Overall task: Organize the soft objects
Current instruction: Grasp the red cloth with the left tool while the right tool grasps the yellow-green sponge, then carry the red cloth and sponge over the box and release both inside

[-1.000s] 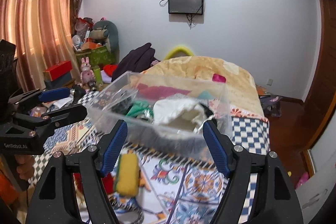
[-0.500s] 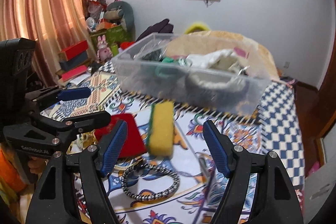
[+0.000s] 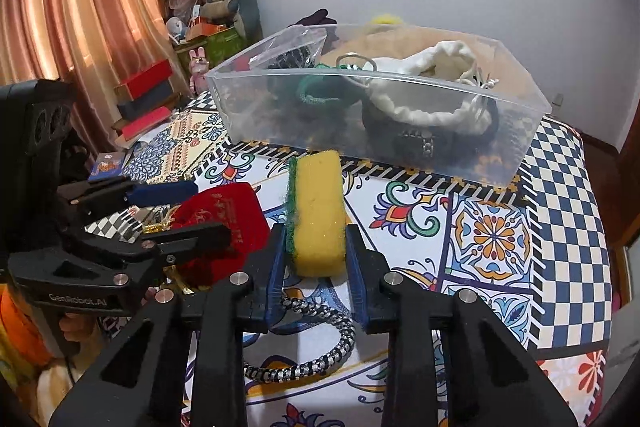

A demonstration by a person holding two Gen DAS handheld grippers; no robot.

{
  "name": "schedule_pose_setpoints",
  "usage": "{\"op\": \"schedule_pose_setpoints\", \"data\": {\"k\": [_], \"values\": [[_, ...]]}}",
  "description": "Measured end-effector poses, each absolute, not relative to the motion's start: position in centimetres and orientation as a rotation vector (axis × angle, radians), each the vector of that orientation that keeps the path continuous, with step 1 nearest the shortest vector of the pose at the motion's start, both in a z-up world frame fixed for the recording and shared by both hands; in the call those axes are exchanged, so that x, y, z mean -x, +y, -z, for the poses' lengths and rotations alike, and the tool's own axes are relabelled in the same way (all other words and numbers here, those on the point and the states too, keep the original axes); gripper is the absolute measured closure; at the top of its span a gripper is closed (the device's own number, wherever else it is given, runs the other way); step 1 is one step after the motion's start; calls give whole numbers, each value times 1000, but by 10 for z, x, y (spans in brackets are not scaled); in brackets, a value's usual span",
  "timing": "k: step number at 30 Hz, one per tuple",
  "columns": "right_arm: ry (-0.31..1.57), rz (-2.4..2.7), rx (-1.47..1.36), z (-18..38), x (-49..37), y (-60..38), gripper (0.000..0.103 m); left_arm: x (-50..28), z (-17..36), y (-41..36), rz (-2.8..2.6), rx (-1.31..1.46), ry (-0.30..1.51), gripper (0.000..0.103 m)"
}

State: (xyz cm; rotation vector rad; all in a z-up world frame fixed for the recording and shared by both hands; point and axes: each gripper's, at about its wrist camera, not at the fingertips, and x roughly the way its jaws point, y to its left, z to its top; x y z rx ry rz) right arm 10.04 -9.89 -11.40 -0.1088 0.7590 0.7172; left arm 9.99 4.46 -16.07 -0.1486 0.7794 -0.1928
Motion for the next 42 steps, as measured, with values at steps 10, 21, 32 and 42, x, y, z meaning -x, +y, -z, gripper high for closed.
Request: {"op": "schedule_pose_setpoints", "data": {"k": [10, 21, 32, 42], "values": [[718, -698, 71, 102, -97, -118, 78, -97, 155, 39, 208, 140, 752, 70], [622, -650, 41, 68, -97, -138, 78, -87, 109, 47, 193, 134, 633, 71], [521, -594, 20, 36, -108, -147, 78, -112, 51, 49, 159, 114, 492, 71], [463, -542, 49, 21, -130, -144, 77, -158, 36, 54, 108, 107, 466, 71]]}}
